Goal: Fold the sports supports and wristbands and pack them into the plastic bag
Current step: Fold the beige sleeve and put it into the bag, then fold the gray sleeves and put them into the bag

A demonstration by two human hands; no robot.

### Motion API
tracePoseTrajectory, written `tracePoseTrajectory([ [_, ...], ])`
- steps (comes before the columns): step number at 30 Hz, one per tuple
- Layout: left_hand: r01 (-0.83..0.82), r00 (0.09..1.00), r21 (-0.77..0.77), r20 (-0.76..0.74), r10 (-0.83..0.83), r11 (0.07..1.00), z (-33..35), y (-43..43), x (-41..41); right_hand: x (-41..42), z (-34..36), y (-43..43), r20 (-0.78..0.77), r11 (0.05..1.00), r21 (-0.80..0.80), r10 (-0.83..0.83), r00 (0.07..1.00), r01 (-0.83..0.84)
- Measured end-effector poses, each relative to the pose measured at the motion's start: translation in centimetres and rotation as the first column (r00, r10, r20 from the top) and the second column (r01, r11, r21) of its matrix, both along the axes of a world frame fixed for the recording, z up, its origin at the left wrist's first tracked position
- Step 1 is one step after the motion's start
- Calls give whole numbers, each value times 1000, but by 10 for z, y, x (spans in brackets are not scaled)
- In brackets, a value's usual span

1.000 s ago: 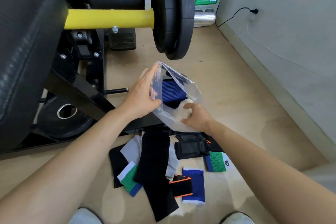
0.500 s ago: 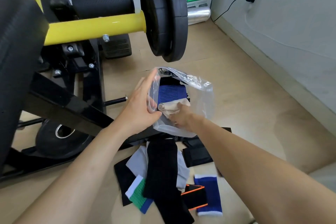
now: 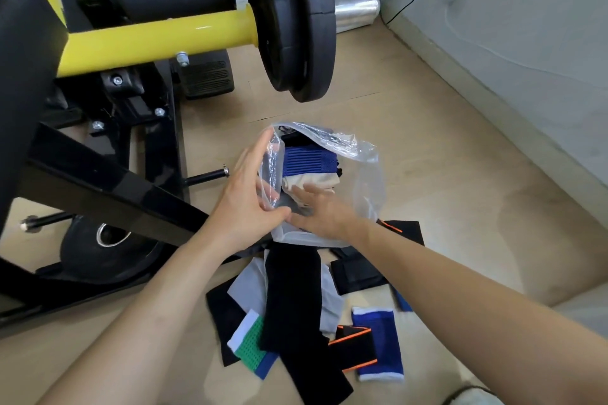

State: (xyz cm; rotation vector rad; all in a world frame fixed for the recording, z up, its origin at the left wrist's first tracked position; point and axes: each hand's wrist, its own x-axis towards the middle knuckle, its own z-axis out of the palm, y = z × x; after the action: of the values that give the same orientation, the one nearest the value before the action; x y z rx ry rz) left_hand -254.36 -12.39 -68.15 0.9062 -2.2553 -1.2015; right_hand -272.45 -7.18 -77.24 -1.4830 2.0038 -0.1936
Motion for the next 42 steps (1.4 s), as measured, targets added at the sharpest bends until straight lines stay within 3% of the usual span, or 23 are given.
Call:
tracePoseTrajectory([
  [5,-23,1000,22,3,23,999,5,0,-2,-17,3,-24,-47,959,281,53,998,-38],
  [8,-18,1000,47,15,18,999,3,-1,-4,-31,-5,-29,-92,940,341,39,995,-6],
  [12,14,1000,80,19,-16,997,-4,5,-10,-38,2,-18,60,979,194,-76,995,63],
  [18,13,1000,53,0,-13,999,-9,23,-10,-37,42,45,180,972,-222,-36,983,76],
  [22,-42,999,-83,-32,39,996,-18,38,0,-48,44,107,62,879,-441,-173,983,183],
  [25,-187,982,-280,-81,171,942,-26,61,9,-55,29,148,16,862,-426,-298,954,276],
  [27,-217,976,-294,-88,199,931,-36,81,15,-54,18,170,35,900,-311,-311,950,306],
  [30,-89,995,-199,24,96,976,-65,112,26,-42,-6,195,99,932,-166,-309,946,322],
  [34,69,939,-76,342,-39,995,-112,143,39,-12,-35,213,129,970,-39,-233,964,240],
  [39,-49,764,-28,643,56,998,-151,156,45,20,-55,215,221,989,49,-149,964,141],
  [42,-121,681,-74,719,137,990,-162,158,46,30,-60,214,338,988,102,-140,931,112],
])
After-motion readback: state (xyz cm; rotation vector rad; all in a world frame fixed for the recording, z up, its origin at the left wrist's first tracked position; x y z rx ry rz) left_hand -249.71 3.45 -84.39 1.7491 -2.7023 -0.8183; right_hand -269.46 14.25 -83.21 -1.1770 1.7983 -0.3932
